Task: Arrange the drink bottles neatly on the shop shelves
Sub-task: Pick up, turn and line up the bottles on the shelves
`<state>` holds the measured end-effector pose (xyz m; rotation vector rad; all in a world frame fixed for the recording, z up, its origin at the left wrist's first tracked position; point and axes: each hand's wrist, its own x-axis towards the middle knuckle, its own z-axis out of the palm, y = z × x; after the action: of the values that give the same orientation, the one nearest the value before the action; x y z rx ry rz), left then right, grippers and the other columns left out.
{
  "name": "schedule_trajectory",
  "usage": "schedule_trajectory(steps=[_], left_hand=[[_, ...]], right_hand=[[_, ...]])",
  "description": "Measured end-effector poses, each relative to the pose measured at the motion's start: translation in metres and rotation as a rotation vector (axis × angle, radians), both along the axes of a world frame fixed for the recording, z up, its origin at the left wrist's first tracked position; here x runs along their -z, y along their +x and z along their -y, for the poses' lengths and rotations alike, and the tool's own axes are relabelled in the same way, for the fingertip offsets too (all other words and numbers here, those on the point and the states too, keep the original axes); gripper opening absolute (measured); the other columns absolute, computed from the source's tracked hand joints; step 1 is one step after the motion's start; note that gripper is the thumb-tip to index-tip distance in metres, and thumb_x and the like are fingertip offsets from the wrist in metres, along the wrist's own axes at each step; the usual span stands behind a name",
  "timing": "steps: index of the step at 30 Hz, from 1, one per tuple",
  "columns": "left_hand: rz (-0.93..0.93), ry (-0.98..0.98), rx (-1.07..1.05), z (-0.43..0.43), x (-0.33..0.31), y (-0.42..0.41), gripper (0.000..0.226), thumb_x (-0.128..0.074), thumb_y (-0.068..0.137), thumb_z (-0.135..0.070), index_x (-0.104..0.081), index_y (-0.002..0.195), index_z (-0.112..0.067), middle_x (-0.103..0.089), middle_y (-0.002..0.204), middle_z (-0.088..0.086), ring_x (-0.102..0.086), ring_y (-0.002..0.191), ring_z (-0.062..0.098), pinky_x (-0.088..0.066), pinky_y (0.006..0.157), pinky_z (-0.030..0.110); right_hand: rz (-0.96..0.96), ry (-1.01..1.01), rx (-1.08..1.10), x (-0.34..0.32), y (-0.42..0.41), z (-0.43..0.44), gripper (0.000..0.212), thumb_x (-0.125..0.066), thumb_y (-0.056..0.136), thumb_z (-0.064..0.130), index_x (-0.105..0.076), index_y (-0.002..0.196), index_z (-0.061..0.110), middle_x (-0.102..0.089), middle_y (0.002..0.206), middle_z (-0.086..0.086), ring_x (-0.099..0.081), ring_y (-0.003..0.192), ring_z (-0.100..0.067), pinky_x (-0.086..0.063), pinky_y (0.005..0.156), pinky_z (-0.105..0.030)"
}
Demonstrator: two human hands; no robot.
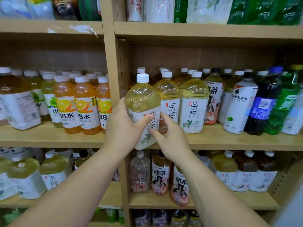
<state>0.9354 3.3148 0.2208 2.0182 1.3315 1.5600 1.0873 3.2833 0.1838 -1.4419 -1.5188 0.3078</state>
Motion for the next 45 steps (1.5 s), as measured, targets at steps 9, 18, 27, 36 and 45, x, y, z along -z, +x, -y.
schedule_trajectory(steps=[9,18,27,36,45], left_hand=[[-0.318,0.223,-0.157,0.009,0.017,0.002,0.093,-0.076,0.089,-0.025,-0.019,0.16,-0.006,-0.03,0.157,0.009,-0.037,0.141,0.021,-0.041,0.101,0.025],[-0.62,0.151,-0.212,-0.017,0.035,0.007,0.103,-0.069,0.093,-0.032,0.004,0.16,-0.004,0.008,0.171,0.015,-0.07,0.086,0.035,-0.051,0.059,0.035],[-0.434,0.441,-0.105,0.006,0.071,0.002,0.059,-0.075,0.087,-0.014,-0.053,0.141,-0.003,-0.043,0.149,0.02,-0.065,0.095,0.038,-0.058,0.054,0.04],[-0.509,-0.034,0.221,0.028,0.171,0.047,0.035,-0.065,0.092,-0.036,-0.063,0.123,-0.02,-0.064,0.115,-0.003,-0.067,0.101,0.02,-0.058,0.08,0.038],[-0.539,-0.578,0.463,0.0,0.21,0.115,0.094,-0.071,0.091,-0.044,-0.016,0.162,-0.018,-0.034,0.163,0.009,-0.056,0.13,0.028,-0.043,0.111,0.036]], right_hand=[[-0.07,0.066,0.14,0.009,-0.003,-0.012,0.038,-0.078,0.087,0.041,-0.051,0.112,0.034,-0.059,0.095,0.013,-0.063,0.083,-0.004,-0.055,0.074,-0.026],[0.045,0.052,0.171,0.016,0.007,-0.021,0.03,-0.075,0.089,0.027,-0.055,0.111,0.028,-0.053,0.096,0.01,-0.055,0.082,-0.005,-0.049,0.076,-0.019],[-0.177,0.153,0.198,0.037,0.047,0.026,0.007,-0.071,0.093,0.02,-0.067,0.096,0.024,-0.065,0.091,0.002,-0.058,0.08,-0.005,-0.049,0.072,-0.014],[-0.094,-0.136,0.362,0.119,0.093,0.048,0.017,-0.073,0.09,0.034,-0.068,0.105,0.027,-0.063,0.1,0.005,-0.059,0.081,-0.005,-0.047,0.072,-0.021],[0.237,-0.521,0.305,0.132,0.113,0.006,0.046,-0.059,0.098,0.046,-0.057,0.133,0.017,-0.053,0.125,-0.014,-0.056,0.117,-0.032,-0.047,0.09,-0.035]])
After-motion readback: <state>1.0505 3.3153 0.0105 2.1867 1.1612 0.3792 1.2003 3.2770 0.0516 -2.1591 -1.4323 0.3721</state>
